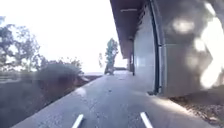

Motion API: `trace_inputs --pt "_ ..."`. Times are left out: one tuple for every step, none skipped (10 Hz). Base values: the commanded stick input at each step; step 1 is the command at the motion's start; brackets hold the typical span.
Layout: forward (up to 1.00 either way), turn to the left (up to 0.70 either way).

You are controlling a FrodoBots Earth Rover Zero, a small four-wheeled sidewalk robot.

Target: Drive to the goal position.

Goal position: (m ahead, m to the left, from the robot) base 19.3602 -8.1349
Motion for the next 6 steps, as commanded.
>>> trace_inputs --pt "0.98 0.00" --pt "0.98 0.00" --pt "0.98 0.00" --pt "0.98 0.00" --pt "0.98 0.00" --pt "0.98 0.00"
